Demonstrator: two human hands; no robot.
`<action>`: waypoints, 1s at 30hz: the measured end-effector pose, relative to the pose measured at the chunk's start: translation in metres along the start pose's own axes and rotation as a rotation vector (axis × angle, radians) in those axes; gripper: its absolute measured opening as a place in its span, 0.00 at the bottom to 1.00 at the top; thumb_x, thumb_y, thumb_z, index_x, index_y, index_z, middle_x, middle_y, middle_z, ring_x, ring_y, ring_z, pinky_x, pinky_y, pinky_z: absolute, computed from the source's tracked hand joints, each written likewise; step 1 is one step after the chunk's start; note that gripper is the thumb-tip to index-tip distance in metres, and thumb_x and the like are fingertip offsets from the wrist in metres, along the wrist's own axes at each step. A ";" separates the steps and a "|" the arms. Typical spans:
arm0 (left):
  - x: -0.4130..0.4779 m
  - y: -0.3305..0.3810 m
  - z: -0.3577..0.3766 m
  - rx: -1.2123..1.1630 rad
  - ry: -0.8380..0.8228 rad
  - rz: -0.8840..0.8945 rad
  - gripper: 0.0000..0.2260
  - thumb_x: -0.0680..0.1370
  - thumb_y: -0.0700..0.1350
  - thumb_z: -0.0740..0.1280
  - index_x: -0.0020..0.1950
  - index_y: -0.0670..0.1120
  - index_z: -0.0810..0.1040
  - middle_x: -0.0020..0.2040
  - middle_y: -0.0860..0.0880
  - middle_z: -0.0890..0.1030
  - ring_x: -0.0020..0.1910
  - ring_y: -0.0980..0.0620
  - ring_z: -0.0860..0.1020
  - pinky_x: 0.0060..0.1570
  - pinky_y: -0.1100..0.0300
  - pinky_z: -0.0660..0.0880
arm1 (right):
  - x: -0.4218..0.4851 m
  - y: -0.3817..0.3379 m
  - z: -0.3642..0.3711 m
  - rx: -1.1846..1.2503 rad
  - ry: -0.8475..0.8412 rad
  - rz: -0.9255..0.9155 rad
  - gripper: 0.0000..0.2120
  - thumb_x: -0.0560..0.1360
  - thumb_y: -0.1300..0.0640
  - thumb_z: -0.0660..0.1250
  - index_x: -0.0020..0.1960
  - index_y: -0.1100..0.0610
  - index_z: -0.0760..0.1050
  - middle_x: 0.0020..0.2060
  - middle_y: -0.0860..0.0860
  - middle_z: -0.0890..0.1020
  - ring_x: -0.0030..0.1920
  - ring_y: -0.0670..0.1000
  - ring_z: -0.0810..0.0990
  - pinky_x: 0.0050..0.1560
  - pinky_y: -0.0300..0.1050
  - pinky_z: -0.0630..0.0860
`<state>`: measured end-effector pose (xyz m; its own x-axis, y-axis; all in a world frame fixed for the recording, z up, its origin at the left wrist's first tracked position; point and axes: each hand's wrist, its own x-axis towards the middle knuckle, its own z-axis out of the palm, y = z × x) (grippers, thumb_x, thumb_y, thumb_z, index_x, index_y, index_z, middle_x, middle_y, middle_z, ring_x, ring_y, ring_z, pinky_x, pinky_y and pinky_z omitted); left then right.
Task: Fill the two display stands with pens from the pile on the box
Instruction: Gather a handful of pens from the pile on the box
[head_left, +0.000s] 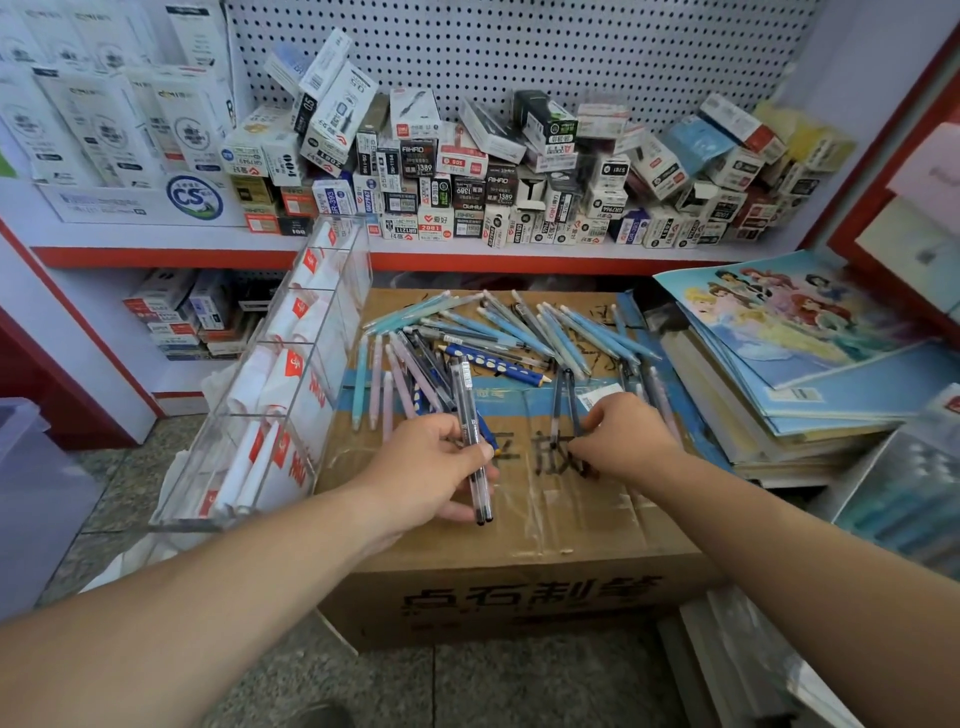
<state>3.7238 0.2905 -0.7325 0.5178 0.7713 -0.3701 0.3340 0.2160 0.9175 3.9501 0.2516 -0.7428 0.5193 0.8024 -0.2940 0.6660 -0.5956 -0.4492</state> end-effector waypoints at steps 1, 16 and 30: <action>0.000 0.000 0.000 0.004 -0.001 0.001 0.04 0.83 0.41 0.67 0.55 0.42 0.80 0.47 0.45 0.87 0.48 0.49 0.87 0.41 0.52 0.85 | -0.001 0.002 -0.001 0.053 -0.016 0.023 0.07 0.74 0.59 0.73 0.44 0.64 0.83 0.40 0.60 0.86 0.42 0.57 0.86 0.45 0.54 0.85; -0.003 0.006 0.020 0.017 0.000 0.032 0.06 0.83 0.43 0.68 0.56 0.41 0.79 0.47 0.46 0.88 0.50 0.51 0.86 0.42 0.52 0.85 | -0.069 0.010 -0.009 0.359 -0.055 -0.203 0.05 0.77 0.62 0.69 0.47 0.53 0.82 0.37 0.55 0.84 0.37 0.51 0.82 0.44 0.52 0.84; 0.004 0.008 0.013 -0.202 0.050 0.002 0.06 0.78 0.36 0.73 0.49 0.46 0.80 0.42 0.45 0.88 0.40 0.49 0.86 0.41 0.53 0.83 | -0.066 -0.017 0.017 0.411 -0.137 -0.459 0.06 0.76 0.55 0.75 0.53 0.55 0.84 0.36 0.51 0.84 0.35 0.48 0.83 0.39 0.45 0.83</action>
<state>3.7386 0.2878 -0.7287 0.4769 0.7997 -0.3648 0.1659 0.3257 0.9308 3.8958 0.2095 -0.7304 0.1376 0.9866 -0.0876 0.5300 -0.1480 -0.8350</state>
